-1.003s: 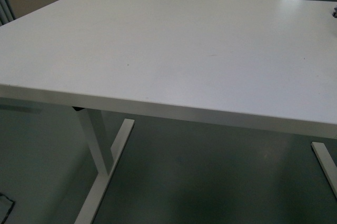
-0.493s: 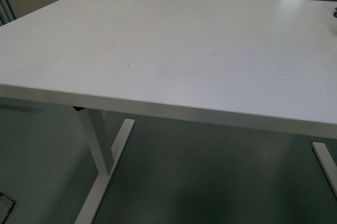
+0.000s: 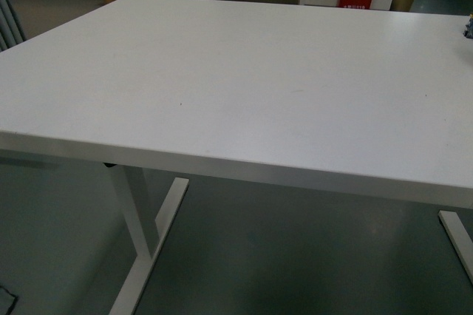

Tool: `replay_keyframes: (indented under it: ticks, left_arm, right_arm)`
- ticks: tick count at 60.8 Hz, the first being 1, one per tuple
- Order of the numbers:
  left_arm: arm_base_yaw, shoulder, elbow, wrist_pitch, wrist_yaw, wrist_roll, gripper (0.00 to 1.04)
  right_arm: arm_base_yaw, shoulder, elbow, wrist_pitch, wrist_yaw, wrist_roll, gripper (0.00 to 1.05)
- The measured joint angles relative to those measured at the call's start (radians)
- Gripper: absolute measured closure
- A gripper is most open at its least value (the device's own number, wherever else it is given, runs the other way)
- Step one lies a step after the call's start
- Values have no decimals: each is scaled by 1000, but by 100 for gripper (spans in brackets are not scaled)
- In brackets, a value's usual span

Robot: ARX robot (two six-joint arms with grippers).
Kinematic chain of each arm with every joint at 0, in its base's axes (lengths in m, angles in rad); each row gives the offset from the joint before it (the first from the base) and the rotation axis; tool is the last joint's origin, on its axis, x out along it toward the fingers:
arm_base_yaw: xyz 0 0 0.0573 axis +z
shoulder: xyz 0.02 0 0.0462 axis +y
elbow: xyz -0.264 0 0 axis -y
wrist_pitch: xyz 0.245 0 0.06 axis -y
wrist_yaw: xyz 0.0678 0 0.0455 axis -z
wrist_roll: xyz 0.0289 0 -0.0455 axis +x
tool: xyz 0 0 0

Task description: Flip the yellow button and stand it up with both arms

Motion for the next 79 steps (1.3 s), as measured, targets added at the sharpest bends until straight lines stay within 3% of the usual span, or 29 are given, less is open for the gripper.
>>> replay_keyframes:
  ticks: [32,41,52,67,79]
  left_arm:
    - [0,0,0,0,0,0,6]
    - [0,0,0,0,0,0,6]
    - [0,0,0,0,0,0,6]
    - [0,0,0,0,0,0,6]
    - [0,0,0,0,0,0,6]
  right_arm:
    - [-114,-845,-676,-4,-431,311,7]
    - [-31,-1162,-994,312,-136,200,29]
    - [210,-1495,-1317,330,130,133,61]
    - [256,-1666,-1525,346,155,116,102]
    - [257,-1719,-1579,352,155,117,101]
